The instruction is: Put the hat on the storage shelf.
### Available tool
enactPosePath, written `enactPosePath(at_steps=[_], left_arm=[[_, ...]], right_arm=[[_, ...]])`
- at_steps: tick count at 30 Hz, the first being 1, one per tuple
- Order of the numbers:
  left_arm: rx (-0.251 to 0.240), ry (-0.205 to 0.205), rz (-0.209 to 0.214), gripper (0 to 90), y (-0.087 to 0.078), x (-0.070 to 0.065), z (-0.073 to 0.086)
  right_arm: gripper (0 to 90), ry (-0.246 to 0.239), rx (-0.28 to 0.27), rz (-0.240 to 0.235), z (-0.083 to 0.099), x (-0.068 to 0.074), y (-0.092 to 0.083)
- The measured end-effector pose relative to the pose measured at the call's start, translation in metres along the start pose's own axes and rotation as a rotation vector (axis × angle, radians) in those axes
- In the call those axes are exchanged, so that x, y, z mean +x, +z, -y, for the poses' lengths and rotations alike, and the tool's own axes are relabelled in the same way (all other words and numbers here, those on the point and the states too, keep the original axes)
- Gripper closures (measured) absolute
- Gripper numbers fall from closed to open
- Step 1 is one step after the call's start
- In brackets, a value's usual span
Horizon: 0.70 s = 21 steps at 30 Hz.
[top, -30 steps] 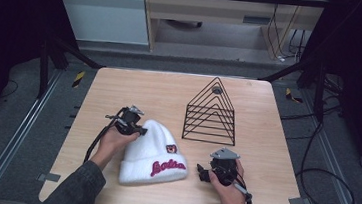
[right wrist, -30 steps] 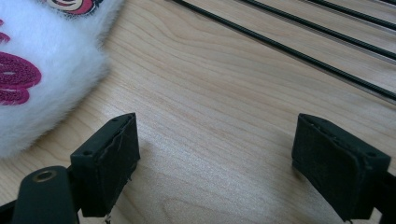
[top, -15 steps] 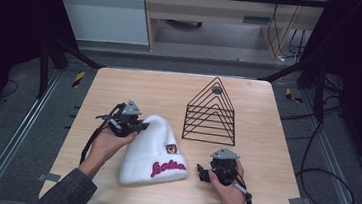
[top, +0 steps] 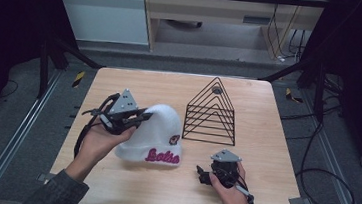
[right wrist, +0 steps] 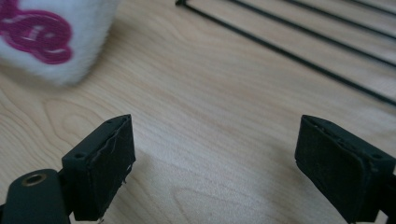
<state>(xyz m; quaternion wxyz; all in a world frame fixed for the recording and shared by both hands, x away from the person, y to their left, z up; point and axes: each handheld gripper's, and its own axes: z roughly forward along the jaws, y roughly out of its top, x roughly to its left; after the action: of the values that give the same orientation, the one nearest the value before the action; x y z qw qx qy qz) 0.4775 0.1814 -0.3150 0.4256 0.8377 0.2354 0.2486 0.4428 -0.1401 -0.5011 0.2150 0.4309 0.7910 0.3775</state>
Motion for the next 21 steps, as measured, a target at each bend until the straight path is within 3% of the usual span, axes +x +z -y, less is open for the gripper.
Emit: enactPosePath(at_steps=[4,9,14,21], left_arm=[[-0.032,0.025,-0.010,83.4,-0.015,0.008,-0.017],[-0.078,0.010,-0.009,83.4,-0.024,0.015,-0.028],[-0.122,0.026,-0.006,83.3,-0.038,0.022,-0.046],[-0.174,0.064,0.003,83.2,-0.052,0.020,-0.065]], right_arm=[[14.8,-0.027,-0.042,-0.010,-0.017,0.004,-0.015],[17.5,-0.075,-0.103,-0.024,-0.038,0.010,-0.030],[19.8,-0.138,-0.154,-0.083,-0.069,0.022,-0.044],[23.4,-0.185,-0.175,-0.142,-0.090,0.032,-0.050]])
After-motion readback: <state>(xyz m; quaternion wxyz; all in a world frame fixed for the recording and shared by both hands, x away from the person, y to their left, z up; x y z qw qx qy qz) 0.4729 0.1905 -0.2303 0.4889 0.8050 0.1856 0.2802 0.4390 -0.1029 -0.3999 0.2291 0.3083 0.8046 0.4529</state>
